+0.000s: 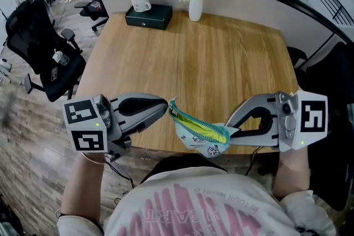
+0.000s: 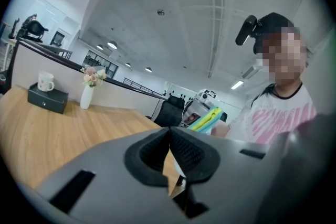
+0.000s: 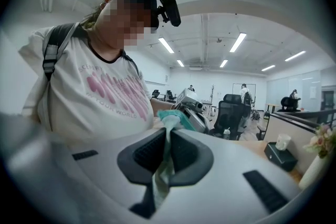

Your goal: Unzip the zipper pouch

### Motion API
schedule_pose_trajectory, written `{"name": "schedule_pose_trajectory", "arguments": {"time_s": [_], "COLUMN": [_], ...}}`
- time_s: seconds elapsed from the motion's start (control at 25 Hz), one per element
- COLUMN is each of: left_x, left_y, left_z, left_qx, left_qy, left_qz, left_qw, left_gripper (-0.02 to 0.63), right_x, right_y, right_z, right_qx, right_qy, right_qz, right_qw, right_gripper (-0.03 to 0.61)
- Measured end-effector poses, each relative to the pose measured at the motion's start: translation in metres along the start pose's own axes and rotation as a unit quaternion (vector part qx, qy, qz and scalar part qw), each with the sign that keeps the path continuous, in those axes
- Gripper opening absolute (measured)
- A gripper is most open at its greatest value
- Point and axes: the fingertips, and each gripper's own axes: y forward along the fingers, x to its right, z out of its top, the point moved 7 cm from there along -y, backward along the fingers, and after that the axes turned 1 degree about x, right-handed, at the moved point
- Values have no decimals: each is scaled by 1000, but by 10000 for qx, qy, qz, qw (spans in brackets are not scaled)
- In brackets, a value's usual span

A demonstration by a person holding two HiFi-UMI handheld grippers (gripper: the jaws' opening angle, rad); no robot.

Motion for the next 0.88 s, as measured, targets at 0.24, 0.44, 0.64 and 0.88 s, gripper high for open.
{"name": "schedule_pose_trajectory", "arguments": {"time_s": [0.24, 0.44, 0.64, 0.88], "left_x": [-7, -11, -13, -28], "left_y": [-7, -11, -10, 17], "left_z": [0, -4, -7, -23], "left_qx": [66, 219, 234, 256], "left_qy": [-11, -115, -113, -105], "left_qz": [251, 286, 429, 1078], "left_qw": [9997, 9993, 9987, 9938], "left_gripper": [8, 8, 9, 12], "right_x": [3, 3, 4, 20], "right_y": [-5, -10, -14, -28], "right_z": [-1, -5, -8, -24], "right_qx": [-42, -73, -73, 345], "right_qy": [-1, 15, 39, 424], "right_qz": [-3, -46, -96, -648], "right_qw": [10000, 10000, 9999, 9964], "right_gripper": [3, 3, 3, 3]}}
